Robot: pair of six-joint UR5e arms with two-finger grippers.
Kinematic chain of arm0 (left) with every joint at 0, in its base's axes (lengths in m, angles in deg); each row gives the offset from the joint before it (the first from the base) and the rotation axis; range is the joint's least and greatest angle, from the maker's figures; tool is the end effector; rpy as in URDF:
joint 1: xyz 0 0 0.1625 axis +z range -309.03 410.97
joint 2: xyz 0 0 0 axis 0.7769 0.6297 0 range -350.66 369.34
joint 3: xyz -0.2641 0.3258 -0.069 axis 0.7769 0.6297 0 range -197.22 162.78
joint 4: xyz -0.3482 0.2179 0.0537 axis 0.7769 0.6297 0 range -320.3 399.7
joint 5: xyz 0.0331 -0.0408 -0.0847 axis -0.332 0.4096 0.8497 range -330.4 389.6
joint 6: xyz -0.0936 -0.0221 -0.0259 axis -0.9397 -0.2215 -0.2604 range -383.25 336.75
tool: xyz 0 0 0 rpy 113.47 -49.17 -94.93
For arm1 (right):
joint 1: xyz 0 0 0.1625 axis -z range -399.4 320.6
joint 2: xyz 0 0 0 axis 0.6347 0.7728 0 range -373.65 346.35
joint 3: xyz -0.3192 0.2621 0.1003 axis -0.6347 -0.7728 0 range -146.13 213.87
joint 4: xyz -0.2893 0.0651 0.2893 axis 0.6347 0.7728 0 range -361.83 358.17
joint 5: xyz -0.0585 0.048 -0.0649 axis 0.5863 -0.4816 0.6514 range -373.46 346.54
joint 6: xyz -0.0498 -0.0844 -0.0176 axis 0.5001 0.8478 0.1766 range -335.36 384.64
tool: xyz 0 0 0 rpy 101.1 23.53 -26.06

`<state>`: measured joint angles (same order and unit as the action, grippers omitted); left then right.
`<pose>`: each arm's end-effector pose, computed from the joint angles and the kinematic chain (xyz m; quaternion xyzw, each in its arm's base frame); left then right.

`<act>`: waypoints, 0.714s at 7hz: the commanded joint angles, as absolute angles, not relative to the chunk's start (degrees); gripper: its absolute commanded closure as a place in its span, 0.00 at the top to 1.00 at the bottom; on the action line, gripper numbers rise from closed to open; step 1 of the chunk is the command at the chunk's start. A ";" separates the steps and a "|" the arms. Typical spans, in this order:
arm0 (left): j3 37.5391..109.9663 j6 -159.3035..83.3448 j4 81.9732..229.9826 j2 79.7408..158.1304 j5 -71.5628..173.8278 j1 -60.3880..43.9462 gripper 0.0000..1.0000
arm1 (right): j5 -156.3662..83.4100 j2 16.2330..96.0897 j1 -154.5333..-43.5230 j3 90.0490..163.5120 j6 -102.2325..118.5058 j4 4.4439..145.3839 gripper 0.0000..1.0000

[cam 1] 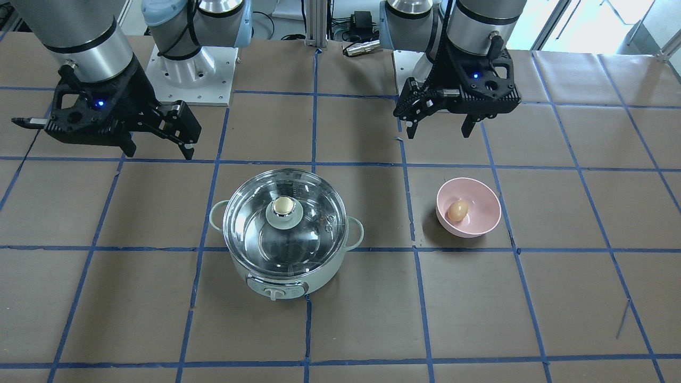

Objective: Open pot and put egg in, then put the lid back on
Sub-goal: 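Move the right gripper over the glass lid knob on the pot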

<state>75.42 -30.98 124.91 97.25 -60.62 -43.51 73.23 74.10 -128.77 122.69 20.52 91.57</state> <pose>-0.1704 -0.4716 0.4916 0.0284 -0.9989 0.0369 0.0020 0.1335 -0.5140 0.4847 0.0408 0.9985 -0.0194 0.0295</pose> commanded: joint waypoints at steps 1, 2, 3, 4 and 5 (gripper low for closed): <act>75.42 -30.98 125.04 97.23 -60.66 -43.51 1.00 | 73.20 74.68 -128.95 123.25 20.68 90.72 1.00; 75.42 -30.98 125.04 97.23 -60.66 -43.51 1.00 | 73.12 75.03 -128.96 123.87 20.77 90.72 1.00; 75.33 -30.98 125.21 97.14 -60.75 -43.51 1.00 | 73.12 75.04 -129.04 124.13 20.94 90.80 1.00; 75.42 -30.98 125.22 97.14 -60.75 -43.51 1.00 | 72.68 74.95 -129.22 124.14 20.51 90.89 1.00; 75.51 -30.98 125.22 97.14 -60.75 -43.51 1.00 | 72.07 74.34 -129.92 123.70 17.64 91.76 1.00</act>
<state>75.42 -30.98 125.19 97.16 -60.74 -43.51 72.68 74.82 -129.31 123.97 19.99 91.05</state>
